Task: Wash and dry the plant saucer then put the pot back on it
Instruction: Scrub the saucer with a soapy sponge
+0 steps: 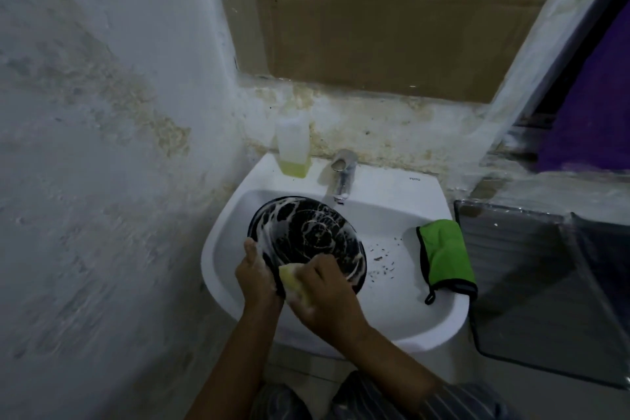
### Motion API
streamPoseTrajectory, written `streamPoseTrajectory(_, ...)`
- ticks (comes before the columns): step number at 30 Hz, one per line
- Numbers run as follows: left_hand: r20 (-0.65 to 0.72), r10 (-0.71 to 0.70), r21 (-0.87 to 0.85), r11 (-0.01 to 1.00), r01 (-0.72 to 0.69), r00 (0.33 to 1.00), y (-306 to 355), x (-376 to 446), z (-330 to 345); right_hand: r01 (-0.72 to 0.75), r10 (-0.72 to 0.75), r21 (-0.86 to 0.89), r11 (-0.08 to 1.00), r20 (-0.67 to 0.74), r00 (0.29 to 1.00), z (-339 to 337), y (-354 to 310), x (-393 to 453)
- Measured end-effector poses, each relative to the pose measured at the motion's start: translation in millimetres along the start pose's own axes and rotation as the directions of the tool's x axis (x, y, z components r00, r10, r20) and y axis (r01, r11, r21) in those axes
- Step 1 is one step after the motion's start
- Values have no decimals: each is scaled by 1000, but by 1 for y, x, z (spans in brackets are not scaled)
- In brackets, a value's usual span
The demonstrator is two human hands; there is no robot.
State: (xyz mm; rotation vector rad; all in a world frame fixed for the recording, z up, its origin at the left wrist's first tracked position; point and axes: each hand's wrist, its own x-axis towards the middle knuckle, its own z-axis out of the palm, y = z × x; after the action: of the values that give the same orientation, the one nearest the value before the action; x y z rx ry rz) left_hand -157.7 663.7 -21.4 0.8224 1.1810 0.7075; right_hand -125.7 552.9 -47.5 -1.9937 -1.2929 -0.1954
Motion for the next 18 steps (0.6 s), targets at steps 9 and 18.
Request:
streamPoseTrajectory(9, 233, 32, 139, 988, -66, 972, 0, 9, -31, -754, 759, 176, 632, 57, 649, -10, 91, 21)
streamPoseTrajectory(18, 432, 174, 378, 856, -354, 885, 13, 19, -19, -223, 217, 75, 972, 90, 972, 0, 22, 79)
